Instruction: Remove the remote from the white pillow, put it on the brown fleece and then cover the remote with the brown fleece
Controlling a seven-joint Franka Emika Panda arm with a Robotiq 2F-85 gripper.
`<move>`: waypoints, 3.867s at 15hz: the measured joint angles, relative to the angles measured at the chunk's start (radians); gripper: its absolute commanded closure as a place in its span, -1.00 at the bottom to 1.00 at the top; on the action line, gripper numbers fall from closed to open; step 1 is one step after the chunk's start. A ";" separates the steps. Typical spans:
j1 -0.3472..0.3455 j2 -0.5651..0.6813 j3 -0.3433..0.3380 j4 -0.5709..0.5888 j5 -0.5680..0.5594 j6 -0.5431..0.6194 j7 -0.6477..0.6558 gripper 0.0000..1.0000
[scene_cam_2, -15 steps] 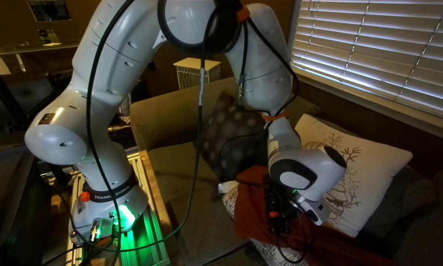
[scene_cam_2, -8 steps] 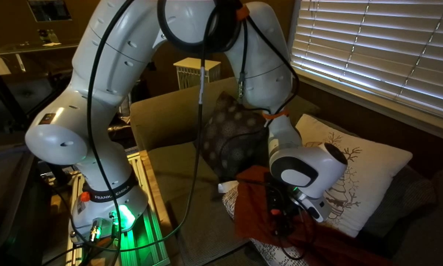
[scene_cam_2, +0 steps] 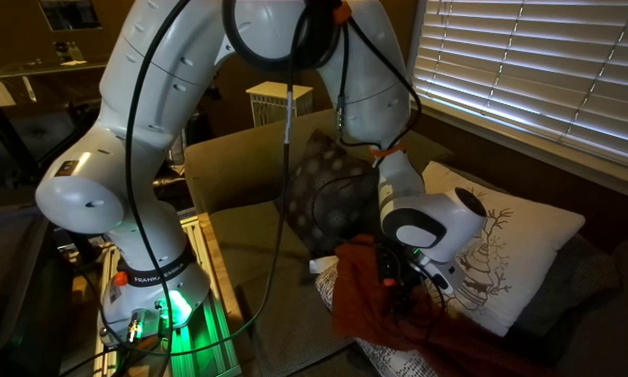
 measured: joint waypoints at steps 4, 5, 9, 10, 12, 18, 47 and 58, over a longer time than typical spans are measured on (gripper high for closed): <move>0.001 0.009 0.028 0.009 0.000 0.000 -0.011 -1.00; 0.001 0.015 0.034 0.016 0.000 0.000 -0.018 -0.92; 0.002 0.050 0.051 0.053 0.000 -0.008 -0.048 -0.21; 0.002 0.060 0.054 0.066 -0.001 -0.014 -0.056 -0.07; 0.003 0.082 0.059 0.090 -0.002 -0.028 -0.073 0.23; 0.004 0.122 0.061 0.139 -0.007 -0.080 -0.119 0.98; 0.039 0.108 0.022 0.165 -0.125 -0.358 -0.203 -1.00; 0.221 -0.245 -0.165 -0.165 -0.425 -0.042 0.139 -1.00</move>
